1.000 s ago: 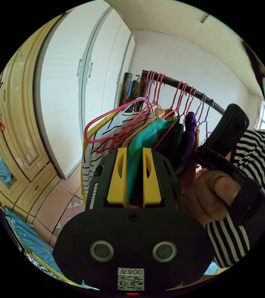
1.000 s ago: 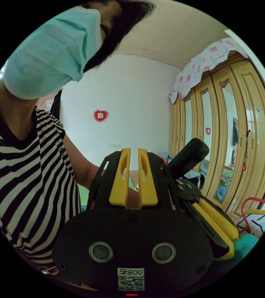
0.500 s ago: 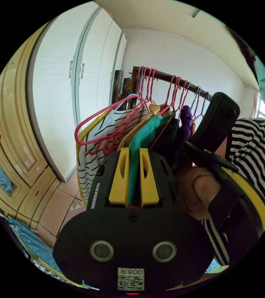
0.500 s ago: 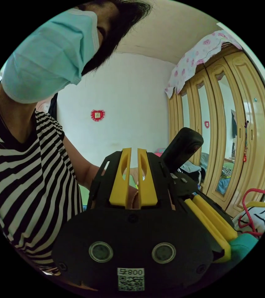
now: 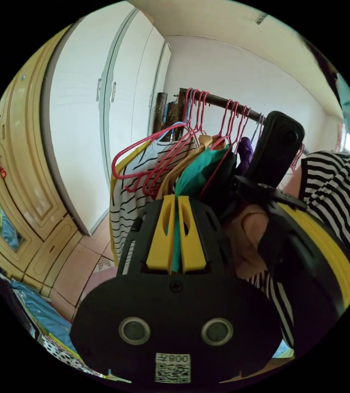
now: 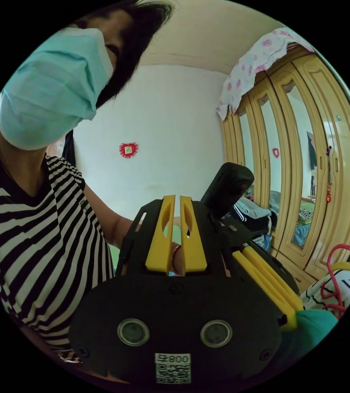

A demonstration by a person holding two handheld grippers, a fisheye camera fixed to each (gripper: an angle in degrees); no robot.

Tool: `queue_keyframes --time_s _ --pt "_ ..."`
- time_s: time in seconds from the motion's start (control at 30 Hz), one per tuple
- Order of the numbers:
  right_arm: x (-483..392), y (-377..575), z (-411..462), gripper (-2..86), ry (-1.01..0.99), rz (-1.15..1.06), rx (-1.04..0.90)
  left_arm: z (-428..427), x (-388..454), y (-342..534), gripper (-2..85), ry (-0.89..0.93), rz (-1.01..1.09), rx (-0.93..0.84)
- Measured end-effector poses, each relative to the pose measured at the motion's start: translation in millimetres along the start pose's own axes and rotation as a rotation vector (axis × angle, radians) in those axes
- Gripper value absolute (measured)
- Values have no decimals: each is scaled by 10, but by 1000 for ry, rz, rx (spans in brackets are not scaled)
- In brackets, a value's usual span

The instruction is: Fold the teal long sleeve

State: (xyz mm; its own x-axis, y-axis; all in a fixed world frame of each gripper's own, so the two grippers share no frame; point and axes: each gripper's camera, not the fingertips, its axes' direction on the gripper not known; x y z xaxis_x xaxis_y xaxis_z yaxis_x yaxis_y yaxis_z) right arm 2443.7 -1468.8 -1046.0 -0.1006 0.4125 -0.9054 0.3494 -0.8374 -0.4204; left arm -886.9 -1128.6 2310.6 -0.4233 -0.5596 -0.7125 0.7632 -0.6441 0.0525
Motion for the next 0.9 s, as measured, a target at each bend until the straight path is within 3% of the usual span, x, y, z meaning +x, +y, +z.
queue_keyframes --time_s 0.37,0.5,0.6,0.9 --pt "140 -619 222 2 101 63 -79 -410 -594 -26 5 26 -175 51" --pt "195 -833 365 1 137 75 -118 -489 -956 169 4 -26 -368 -51" --pt "267 -979 496 1 160 83 -123 -850 -1200 434 4 -30 -539 12" --pt "597 -1498 1202 1 144 113 -202 -1990 -1303 305 4 -179 -678 182"
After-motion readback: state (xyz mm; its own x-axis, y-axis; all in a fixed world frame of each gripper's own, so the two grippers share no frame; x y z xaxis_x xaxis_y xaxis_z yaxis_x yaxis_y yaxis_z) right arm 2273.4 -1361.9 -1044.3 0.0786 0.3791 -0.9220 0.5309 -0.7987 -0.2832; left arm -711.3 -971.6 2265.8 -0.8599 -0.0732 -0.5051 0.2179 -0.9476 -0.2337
